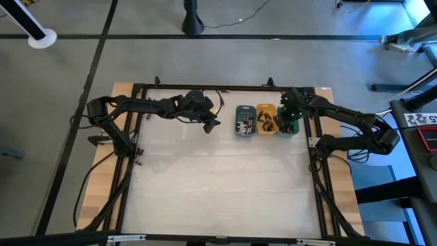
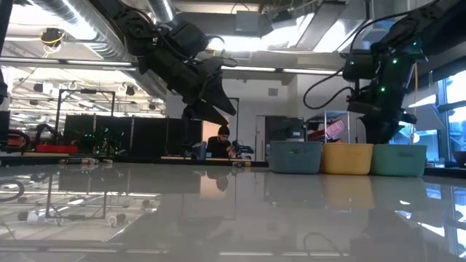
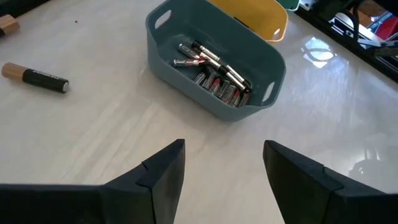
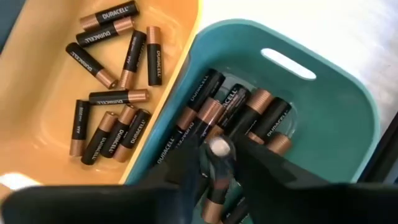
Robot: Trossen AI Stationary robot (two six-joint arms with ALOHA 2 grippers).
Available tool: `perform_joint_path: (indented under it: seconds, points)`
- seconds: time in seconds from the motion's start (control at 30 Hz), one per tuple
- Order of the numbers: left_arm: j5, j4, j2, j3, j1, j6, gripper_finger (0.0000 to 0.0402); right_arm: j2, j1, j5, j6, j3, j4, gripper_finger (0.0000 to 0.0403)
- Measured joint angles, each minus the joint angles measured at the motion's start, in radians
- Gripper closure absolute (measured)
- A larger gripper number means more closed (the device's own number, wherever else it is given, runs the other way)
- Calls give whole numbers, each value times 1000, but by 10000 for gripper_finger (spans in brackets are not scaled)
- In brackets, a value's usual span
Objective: Sort batteries
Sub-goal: Put the black battery into the green bin
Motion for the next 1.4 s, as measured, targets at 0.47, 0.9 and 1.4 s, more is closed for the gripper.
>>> perform_joint_path:
  seconds: [0.47,0.9,1.4]
  points:
    - [-136,-12,0,0,-10,1,195,-52,0,17,-15,54,-27,222]
    - [-170,-304,93,294,146,229,195,-101,0,11,-56,237,31,224]
    - [-193,-954,665,1030,219,1148,195,-100,1,-31,-54,235,-80,223]
